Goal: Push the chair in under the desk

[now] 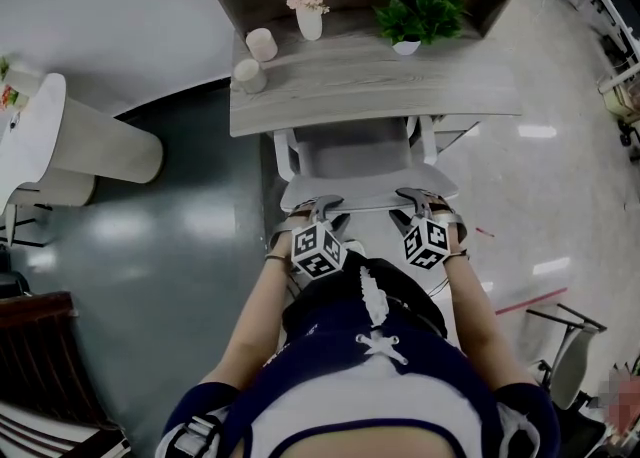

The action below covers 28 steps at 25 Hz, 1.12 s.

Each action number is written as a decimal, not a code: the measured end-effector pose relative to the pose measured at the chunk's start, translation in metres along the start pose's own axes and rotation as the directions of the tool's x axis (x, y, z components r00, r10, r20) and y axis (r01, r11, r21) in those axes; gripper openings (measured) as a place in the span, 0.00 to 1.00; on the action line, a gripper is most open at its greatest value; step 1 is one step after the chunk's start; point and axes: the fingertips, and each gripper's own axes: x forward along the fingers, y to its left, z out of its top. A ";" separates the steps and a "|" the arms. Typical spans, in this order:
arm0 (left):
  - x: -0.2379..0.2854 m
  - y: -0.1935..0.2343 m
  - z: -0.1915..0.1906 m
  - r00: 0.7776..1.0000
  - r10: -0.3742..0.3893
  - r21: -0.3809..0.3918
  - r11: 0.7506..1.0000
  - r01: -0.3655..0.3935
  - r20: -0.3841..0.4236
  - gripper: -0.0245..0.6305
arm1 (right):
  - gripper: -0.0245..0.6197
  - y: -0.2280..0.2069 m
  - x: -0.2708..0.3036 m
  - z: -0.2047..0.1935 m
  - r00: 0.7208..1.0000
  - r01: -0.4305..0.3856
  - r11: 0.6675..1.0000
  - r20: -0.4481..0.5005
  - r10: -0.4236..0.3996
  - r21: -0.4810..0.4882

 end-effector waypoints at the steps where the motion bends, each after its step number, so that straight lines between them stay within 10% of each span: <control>1: 0.000 0.000 0.000 1.000 0.000 -0.001 1.000 0.000 0.000 0.25 | 0.28 0.000 0.000 0.000 1.000 0.000 1.000 0.000 0.000 -0.001; 28: 0.008 0.027 0.002 1.000 -0.017 0.014 1.000 0.017 0.003 0.25 | 0.28 -0.025 0.014 0.005 1.000 -0.006 1.000 -0.013 0.006 0.006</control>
